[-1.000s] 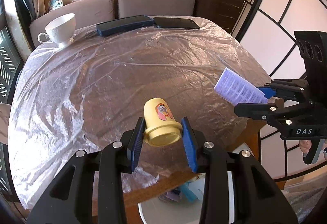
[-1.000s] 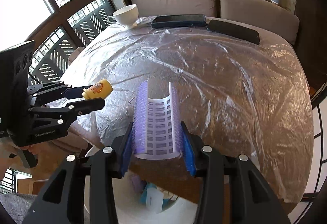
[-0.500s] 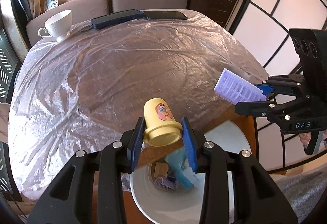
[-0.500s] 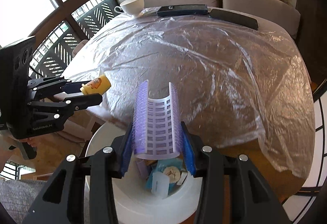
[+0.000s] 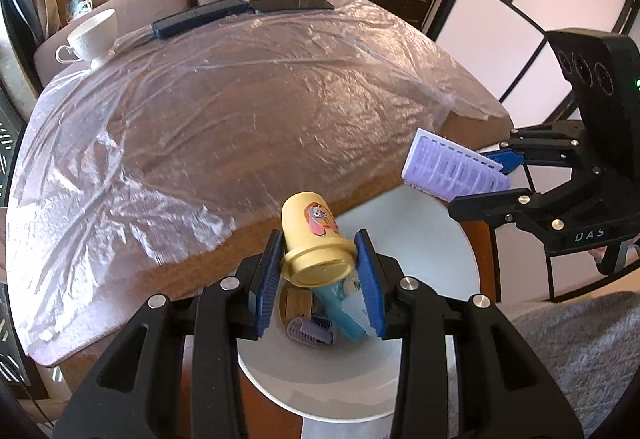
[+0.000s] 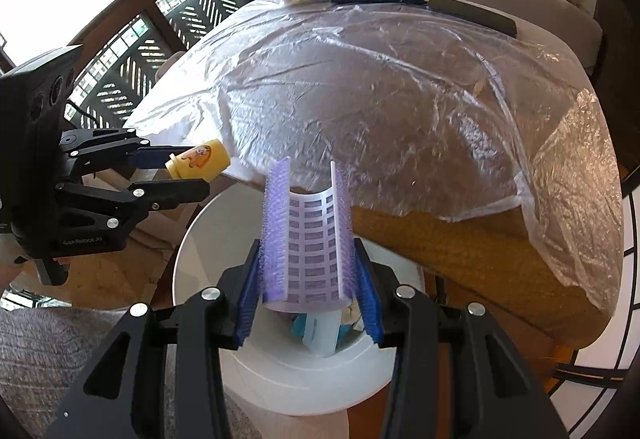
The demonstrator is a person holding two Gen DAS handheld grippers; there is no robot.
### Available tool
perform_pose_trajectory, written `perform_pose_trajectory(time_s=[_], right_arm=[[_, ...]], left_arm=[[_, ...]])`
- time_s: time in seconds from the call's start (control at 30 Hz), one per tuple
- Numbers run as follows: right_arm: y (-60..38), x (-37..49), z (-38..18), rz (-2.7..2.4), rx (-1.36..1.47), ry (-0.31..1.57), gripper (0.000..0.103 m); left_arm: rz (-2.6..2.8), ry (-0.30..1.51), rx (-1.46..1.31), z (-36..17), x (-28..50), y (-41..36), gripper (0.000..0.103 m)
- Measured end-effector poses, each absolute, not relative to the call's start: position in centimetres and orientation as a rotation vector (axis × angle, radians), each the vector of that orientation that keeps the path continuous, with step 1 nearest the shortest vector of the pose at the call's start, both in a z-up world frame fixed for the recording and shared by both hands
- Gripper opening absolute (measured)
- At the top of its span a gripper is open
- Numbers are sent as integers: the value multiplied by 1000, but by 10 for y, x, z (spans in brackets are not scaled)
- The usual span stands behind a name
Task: Collect trash
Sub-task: 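Carry the yellow cup with the left tool while the right tool carries the roller over the bin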
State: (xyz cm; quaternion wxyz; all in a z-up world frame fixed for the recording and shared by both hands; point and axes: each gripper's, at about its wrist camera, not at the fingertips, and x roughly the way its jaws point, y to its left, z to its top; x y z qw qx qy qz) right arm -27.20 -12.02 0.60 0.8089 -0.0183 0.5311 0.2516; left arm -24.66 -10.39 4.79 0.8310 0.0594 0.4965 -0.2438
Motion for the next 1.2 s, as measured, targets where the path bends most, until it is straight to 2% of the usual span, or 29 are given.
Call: perform_pose_trajectory(time_s=[0.37,0.8,1.2], right_arm=[[-110,-286,-15,580,-80,1189,42],[-103,-287,-69,560,-165,1275,42],[-96,-276,-96,546,-199,1310,42]], left_arm=[[-536,1106,151,30,-268,-108,39],[-493,1194,201,-22,-268,-108,39],[-474,1232,253,-54,-262,-116,39]])
